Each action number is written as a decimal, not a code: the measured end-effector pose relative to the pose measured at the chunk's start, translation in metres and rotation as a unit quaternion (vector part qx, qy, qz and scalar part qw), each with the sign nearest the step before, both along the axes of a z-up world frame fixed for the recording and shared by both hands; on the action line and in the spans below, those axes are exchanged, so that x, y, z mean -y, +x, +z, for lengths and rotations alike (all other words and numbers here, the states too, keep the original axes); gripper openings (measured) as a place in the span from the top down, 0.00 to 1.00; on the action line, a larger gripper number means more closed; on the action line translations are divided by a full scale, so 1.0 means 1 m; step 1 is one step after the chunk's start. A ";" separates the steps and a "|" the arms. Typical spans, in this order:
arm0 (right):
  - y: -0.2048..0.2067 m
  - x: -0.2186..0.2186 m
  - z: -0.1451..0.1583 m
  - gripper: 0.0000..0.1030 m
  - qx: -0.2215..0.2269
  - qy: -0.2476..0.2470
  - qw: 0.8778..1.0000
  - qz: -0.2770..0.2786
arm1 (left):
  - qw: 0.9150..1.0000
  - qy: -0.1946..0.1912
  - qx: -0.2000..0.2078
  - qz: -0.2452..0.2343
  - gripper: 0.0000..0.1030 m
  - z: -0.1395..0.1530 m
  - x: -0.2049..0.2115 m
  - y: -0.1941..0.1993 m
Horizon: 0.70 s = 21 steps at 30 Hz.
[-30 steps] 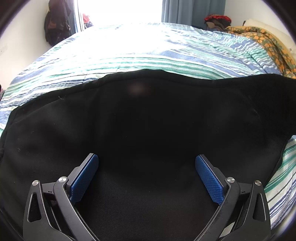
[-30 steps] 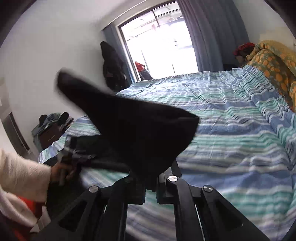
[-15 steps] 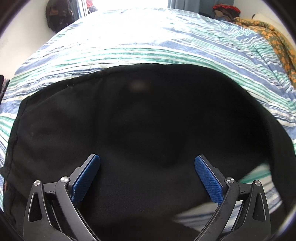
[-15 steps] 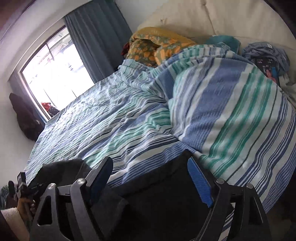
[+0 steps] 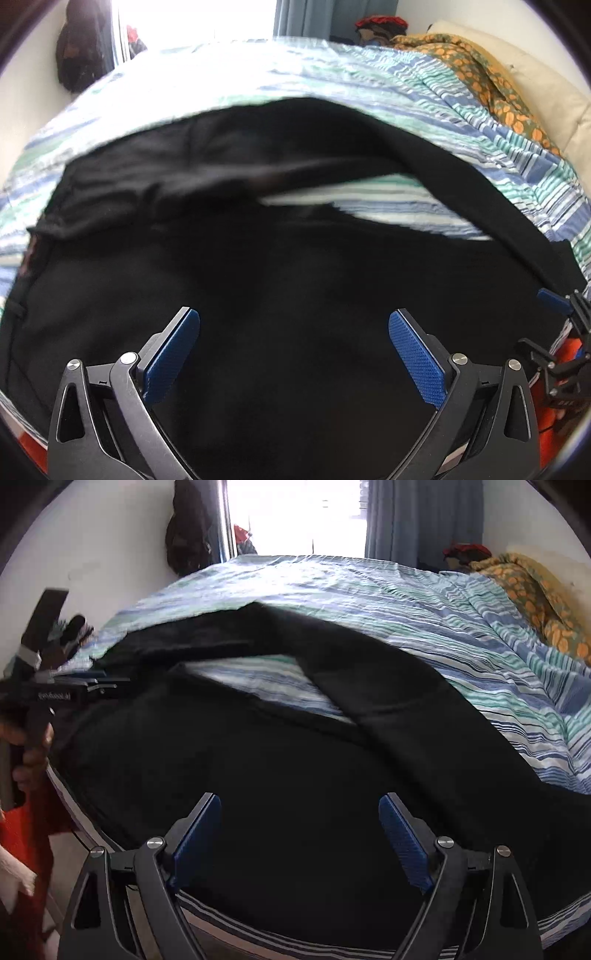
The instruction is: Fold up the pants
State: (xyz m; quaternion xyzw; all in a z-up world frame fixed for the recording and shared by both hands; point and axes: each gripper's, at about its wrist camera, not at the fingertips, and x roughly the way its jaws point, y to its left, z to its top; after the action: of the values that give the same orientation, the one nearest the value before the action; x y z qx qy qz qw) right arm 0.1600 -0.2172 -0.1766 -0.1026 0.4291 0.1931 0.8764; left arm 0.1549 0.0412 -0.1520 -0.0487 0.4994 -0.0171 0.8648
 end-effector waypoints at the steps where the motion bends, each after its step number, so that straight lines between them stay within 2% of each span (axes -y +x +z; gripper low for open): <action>1: 0.001 -0.003 -0.012 0.16 -0.014 -0.009 1.000 0.004 | 0.999 -0.019 -0.041 0.002 0.01 -0.019 -0.005 0.001; 2: 0.004 -0.002 -0.022 0.15 -0.026 -0.008 1.000 0.002 | 0.999 -0.010 -0.046 -0.007 0.01 -0.031 -0.006 0.000; 3: 0.004 0.001 -0.028 0.13 -0.026 0.005 1.000 -0.001 | 0.999 0.014 -0.019 -0.026 0.01 -0.031 0.000 -0.007; 5: 0.005 0.007 -0.034 0.04 -0.017 0.013 1.000 -0.008 | 0.998 0.050 0.002 -0.036 0.01 -0.034 0.010 -0.014; 6: 0.005 0.009 -0.038 0.00 -0.014 0.017 1.000 -0.007 | 0.998 0.052 0.008 -0.030 0.01 -0.034 0.011 -0.016; 9: 0.001 0.013 -0.043 0.00 -0.003 0.034 0.999 -0.006 | 0.999 0.047 0.012 -0.025 0.01 -0.033 0.012 -0.017; 21: 0.006 0.009 -0.039 0.00 0.009 0.033 0.999 0.004 | 0.998 0.050 0.008 -0.029 0.01 -0.032 0.011 -0.022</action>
State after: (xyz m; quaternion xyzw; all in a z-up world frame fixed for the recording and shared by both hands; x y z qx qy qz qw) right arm 0.1656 -0.2263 -0.2155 -0.0771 0.4142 0.2093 0.8824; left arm 0.1333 0.0304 -0.1840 0.0092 0.4939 -0.0175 0.8693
